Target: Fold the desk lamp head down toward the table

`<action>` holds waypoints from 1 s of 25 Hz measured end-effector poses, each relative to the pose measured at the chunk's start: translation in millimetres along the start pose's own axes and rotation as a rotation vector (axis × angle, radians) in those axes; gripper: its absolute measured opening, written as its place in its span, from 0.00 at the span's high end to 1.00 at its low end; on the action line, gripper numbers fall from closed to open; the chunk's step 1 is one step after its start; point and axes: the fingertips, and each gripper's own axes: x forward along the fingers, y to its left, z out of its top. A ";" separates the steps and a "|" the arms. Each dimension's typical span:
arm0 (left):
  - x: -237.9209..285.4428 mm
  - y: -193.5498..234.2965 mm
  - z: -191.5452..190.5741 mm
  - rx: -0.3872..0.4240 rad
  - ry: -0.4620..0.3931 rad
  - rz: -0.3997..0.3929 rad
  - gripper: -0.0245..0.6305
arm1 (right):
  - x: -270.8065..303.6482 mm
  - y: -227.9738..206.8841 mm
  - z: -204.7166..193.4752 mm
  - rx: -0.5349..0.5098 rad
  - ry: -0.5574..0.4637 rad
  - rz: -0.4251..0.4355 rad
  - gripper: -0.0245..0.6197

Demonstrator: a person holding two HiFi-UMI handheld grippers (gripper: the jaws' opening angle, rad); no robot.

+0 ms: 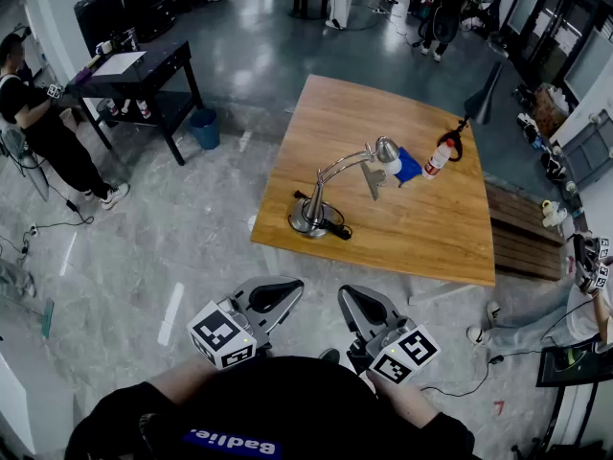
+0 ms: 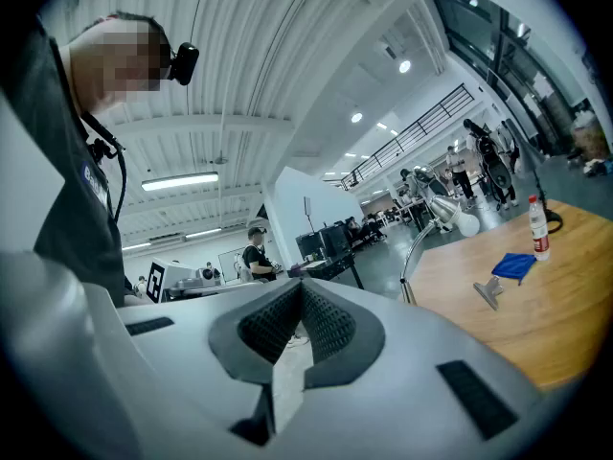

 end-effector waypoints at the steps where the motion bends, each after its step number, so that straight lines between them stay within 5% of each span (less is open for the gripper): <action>1: 1.6 -0.1 -1.0 0.002 -0.001 -0.003 0.95 | 0.1 -1.1 0.6 -0.001 -0.001 0.001 0.95; 25: 49.8 -1.3 -4.4 0.021 0.029 0.024 0.95 | -7.2 -31.0 21.4 -0.093 0.032 0.053 0.95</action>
